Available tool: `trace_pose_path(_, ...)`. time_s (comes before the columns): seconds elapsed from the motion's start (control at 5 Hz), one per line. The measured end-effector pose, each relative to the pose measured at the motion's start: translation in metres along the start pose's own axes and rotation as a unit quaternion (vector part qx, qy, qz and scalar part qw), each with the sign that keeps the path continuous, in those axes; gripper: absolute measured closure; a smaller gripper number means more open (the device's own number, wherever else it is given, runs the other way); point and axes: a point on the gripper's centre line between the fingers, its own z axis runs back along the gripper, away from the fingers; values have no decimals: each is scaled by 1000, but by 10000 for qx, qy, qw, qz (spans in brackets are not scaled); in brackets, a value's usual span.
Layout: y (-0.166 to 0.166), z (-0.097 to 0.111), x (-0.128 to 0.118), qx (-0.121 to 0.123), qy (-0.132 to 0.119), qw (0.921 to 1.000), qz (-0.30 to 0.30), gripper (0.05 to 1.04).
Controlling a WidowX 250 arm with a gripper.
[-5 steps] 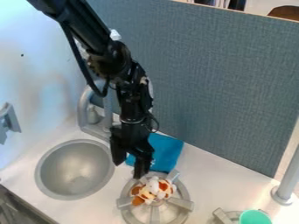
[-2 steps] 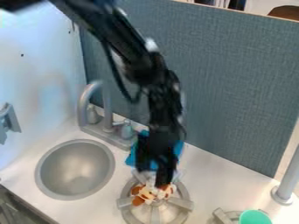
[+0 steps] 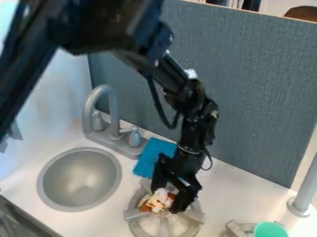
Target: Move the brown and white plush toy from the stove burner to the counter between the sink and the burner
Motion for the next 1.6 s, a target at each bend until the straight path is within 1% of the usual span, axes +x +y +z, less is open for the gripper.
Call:
trace_pose_path(0.2,-1,-1,1,82,119,9999,53,135)
trace_pose_path(0.4,-2,-4,0,92,104,9999,90,292)
trace_pose_path(0.6,-8,5,-14,-44,-213,9997,-90,341)
trace_pose_path(0.8,1,28,-33,-255,-848,9960,-150,344)
trace_pose_path(1.0,14,28,-43,-443,-1003,9940,52,344)
trace_pose_path(1.2,24,28,-42,-474,-969,9939,250,344)
trace_pose_path(1.4,42,4,-48,-372,-1013,9904,869,344)
trace_pose_path(1.6,45,-18,-59,-238,-735,9895,1222,344)
